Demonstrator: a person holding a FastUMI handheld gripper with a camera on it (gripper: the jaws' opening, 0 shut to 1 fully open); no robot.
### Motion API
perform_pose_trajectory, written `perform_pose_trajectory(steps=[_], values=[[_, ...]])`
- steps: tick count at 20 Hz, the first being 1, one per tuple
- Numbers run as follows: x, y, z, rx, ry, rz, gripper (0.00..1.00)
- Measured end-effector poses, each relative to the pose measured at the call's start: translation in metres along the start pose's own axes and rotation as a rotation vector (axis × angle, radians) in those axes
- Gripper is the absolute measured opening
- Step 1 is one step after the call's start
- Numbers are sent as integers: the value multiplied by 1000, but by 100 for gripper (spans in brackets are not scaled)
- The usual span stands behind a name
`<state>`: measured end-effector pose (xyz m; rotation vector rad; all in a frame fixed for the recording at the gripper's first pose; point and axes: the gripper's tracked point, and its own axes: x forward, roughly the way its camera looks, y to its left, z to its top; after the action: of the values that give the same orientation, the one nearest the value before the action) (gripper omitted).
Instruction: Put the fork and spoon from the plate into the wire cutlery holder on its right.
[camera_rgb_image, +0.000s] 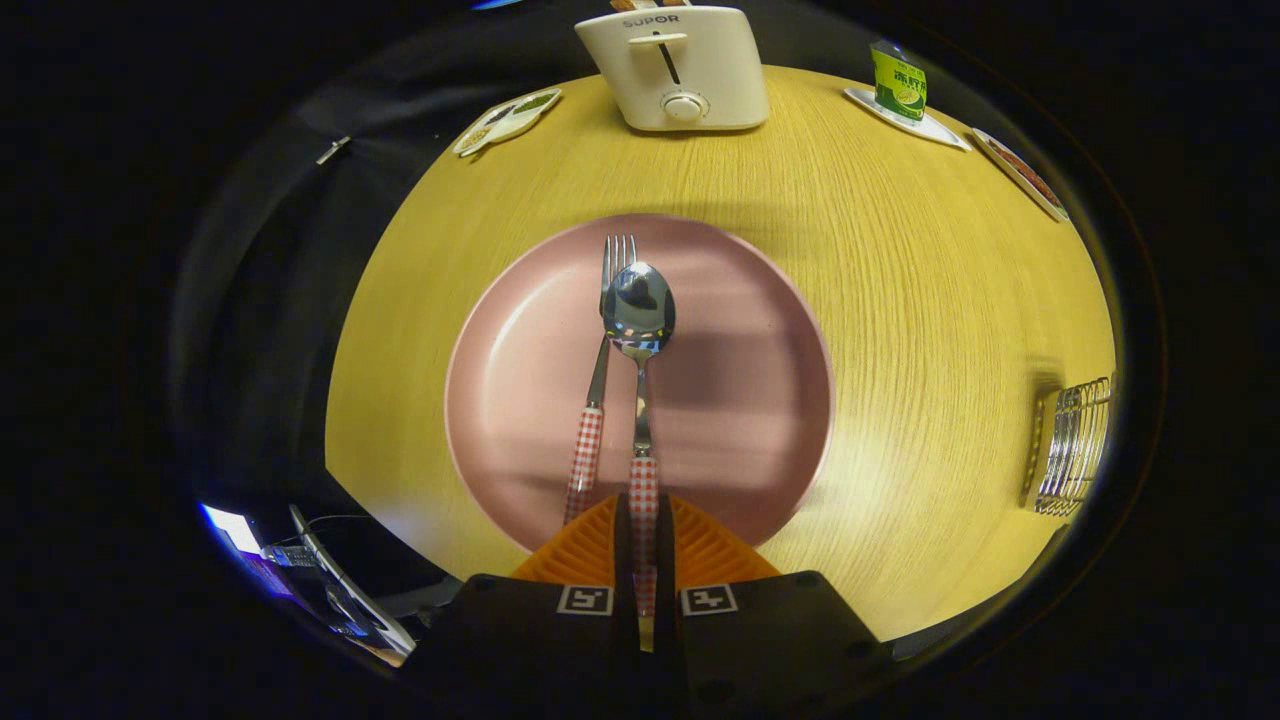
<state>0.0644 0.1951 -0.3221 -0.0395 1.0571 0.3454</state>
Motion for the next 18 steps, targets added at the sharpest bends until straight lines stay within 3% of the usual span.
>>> perform_pose_trajectory(steps=[5, 13, 18], values=[[-55, -15, 4, -61, -45, 32, 10], [-172, -102, -7, -169, -96, -47, 10], [-221, -155, -20, -243, -15, -75, 10]])
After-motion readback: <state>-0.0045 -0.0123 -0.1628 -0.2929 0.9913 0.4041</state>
